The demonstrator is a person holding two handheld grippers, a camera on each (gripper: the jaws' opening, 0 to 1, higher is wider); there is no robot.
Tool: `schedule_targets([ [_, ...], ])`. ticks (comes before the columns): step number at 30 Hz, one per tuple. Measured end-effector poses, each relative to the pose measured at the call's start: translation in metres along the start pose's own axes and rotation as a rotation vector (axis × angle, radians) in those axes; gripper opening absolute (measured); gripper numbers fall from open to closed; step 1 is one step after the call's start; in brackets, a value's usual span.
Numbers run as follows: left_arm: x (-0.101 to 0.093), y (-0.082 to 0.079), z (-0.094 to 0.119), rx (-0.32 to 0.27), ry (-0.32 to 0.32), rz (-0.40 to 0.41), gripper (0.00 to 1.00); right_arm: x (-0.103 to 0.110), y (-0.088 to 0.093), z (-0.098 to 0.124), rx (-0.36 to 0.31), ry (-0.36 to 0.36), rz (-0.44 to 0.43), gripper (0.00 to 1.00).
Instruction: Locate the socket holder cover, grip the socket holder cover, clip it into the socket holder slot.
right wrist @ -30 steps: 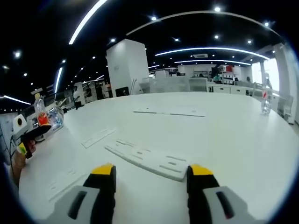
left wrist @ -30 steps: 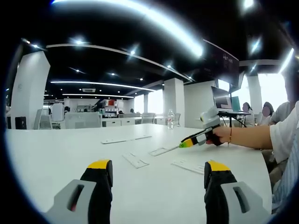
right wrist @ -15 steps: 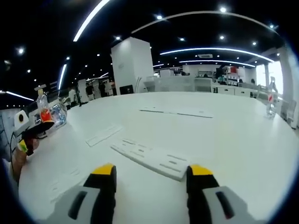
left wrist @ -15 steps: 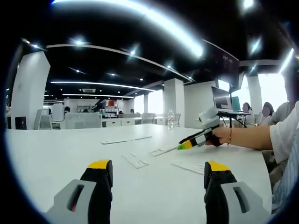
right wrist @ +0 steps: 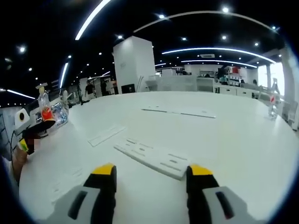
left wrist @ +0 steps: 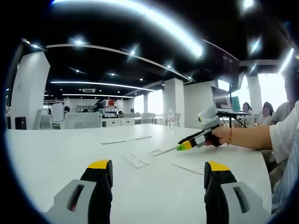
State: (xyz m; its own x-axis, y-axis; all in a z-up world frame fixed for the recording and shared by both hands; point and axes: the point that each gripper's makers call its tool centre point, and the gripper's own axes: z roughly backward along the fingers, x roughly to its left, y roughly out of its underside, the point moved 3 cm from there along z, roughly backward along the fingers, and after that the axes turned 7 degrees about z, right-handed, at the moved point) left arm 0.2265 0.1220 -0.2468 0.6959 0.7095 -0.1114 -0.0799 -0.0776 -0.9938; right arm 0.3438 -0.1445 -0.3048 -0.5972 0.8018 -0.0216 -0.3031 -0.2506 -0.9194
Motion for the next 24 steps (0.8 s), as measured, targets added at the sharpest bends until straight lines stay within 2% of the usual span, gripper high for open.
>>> schedule_targets([
  [15,0.001,0.000,-0.001,0.002,-0.002,0.000,0.80,0.013,-0.002,-0.004,0.030,-0.012,0.030,0.64],
  [24,0.001,0.000,-0.002,0.002,-0.002,0.000,0.80,0.009,-0.001,-0.003,0.035,-0.005,0.041,0.61],
])
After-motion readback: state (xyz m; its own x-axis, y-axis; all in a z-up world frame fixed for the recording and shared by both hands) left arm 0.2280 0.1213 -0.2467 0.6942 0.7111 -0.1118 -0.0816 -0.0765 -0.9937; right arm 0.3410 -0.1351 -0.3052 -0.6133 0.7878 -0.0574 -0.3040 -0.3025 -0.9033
